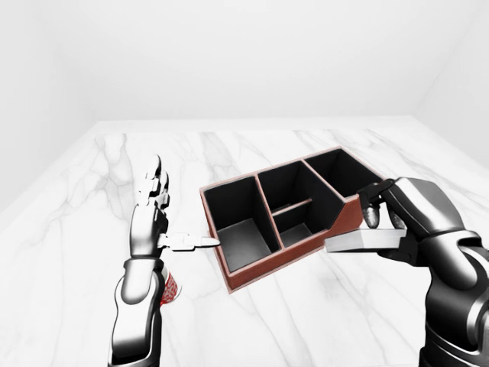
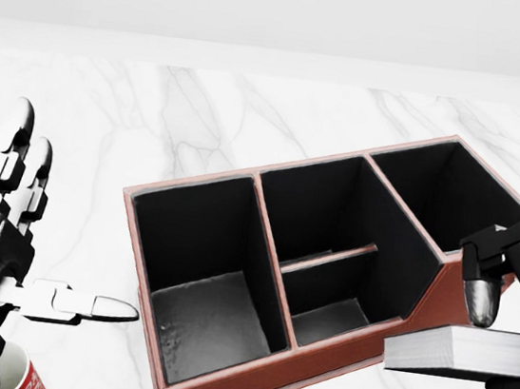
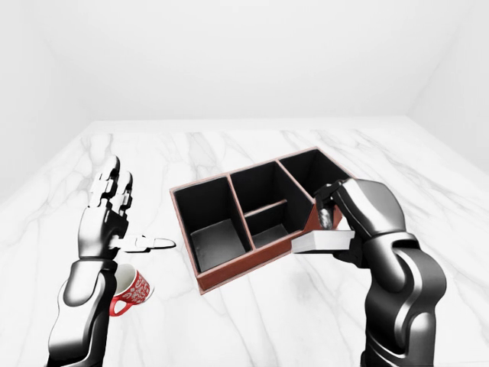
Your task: Pick up the book and place it in the back compartment of the caddy.
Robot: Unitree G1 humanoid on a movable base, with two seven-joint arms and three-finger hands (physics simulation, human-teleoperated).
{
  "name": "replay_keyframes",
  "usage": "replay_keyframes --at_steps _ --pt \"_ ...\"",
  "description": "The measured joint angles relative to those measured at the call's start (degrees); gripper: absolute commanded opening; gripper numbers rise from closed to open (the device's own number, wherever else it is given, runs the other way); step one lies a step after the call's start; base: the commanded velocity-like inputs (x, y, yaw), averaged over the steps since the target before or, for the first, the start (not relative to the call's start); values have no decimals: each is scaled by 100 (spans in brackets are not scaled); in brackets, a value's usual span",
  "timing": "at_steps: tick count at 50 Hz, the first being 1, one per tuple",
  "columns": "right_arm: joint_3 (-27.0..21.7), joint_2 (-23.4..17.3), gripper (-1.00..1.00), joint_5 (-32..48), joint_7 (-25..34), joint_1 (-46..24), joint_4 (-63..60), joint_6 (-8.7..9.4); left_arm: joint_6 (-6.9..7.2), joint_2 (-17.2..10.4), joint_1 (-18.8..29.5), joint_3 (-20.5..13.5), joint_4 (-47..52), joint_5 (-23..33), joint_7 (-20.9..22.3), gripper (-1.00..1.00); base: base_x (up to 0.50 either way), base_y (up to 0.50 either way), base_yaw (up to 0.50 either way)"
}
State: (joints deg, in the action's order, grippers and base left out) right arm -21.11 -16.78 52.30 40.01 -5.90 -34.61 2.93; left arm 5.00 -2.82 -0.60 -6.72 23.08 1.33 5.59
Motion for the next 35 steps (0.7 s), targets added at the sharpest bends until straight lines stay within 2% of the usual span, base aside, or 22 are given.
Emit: replay_keyframes --at_steps 20,35 --pt "613 2 -100 227 0 -665 63 206 0 3 -3 5 31 -1 6 100 0 0 0" --pt "1008 83 -100 400 0 -1139 214 207 0 3 1 12 29 -1 5 100 0 0 0"
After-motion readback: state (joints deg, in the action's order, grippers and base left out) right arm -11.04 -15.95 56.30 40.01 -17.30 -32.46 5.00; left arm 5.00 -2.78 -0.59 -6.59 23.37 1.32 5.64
